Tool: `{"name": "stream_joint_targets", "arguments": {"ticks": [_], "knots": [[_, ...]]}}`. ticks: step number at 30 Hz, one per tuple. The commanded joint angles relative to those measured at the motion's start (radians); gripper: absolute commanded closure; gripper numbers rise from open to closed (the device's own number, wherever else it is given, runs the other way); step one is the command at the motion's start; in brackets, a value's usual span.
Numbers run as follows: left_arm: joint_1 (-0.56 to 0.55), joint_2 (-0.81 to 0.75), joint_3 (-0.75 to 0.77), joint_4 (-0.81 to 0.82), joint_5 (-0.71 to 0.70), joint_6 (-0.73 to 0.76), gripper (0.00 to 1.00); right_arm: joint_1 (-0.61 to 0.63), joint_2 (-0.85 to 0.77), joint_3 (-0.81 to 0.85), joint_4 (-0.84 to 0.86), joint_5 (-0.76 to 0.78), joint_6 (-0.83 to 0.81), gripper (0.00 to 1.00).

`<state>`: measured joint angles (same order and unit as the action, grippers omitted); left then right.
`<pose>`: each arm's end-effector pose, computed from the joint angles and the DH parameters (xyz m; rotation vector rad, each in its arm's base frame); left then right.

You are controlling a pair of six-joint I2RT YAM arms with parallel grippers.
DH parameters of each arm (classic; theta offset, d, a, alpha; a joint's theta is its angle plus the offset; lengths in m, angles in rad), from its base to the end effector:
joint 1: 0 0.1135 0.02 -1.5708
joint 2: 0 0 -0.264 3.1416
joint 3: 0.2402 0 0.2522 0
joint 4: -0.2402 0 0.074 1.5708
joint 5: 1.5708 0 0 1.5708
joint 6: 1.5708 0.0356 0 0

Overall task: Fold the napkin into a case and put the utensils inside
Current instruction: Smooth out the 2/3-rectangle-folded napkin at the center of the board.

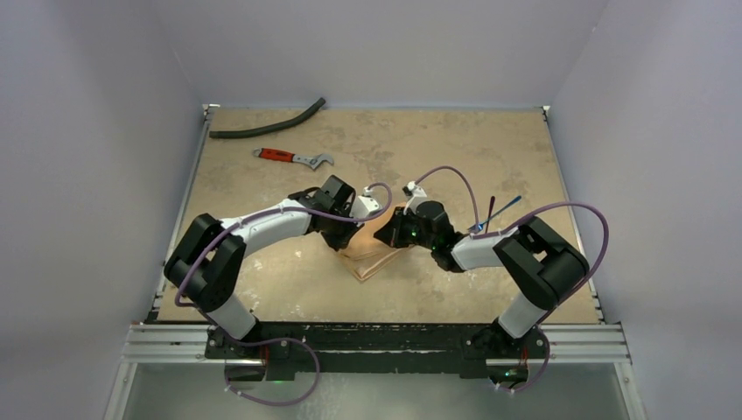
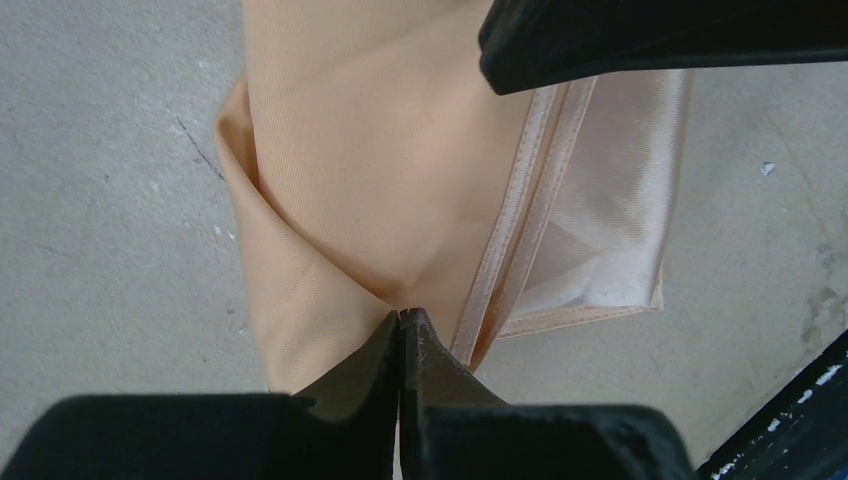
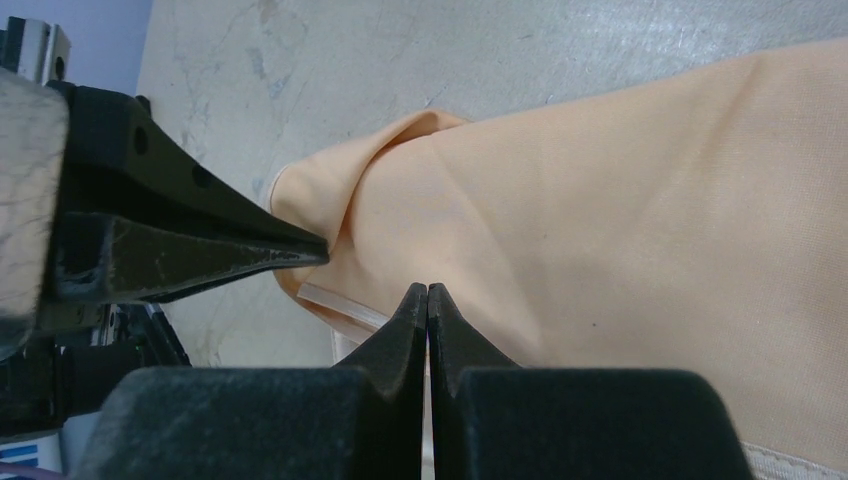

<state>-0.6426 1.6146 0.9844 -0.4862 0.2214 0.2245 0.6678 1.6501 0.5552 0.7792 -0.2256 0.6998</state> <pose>0.2455 -0.1936 0.1837 1.2024 2.4315 -0.4250 0.2383 0.1981 0.1527 -0.1349 2.0422 1.1138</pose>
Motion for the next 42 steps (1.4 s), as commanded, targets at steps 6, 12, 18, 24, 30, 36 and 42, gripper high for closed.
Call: {"name": "stream_joint_targets", "arguments": {"ticks": [6,12,18,24,30,36,42], "knots": [[-0.001,0.037,-0.028,0.027,0.013,0.066,1.0,0.007,-0.055,-0.003,-0.019,0.027,-0.022,1.0],[-0.003,0.023,-0.091,0.031,-0.02,0.257,1.0,-0.043,-0.034,0.074,-0.067,0.001,-0.056,1.0],[-0.03,0.024,-0.152,0.092,-0.142,0.438,1.0,-0.168,0.066,0.162,-0.065,-0.089,-0.072,0.99],[-0.02,0.08,-0.126,0.137,-0.257,0.556,1.0,-0.222,0.119,0.136,-0.026,-0.095,-0.038,1.0],[0.015,0.084,-0.084,0.157,-0.284,0.666,1.0,-0.256,0.081,0.02,-0.01,-0.04,-0.006,1.0],[0.015,0.092,-0.007,0.174,-0.293,0.729,1.0,-0.257,-0.009,-0.123,0.048,0.031,0.041,1.0],[0.016,0.006,0.001,0.17,-0.28,0.727,0.85,-0.255,-0.148,-0.194,-0.007,0.054,0.04,1.0]]}}
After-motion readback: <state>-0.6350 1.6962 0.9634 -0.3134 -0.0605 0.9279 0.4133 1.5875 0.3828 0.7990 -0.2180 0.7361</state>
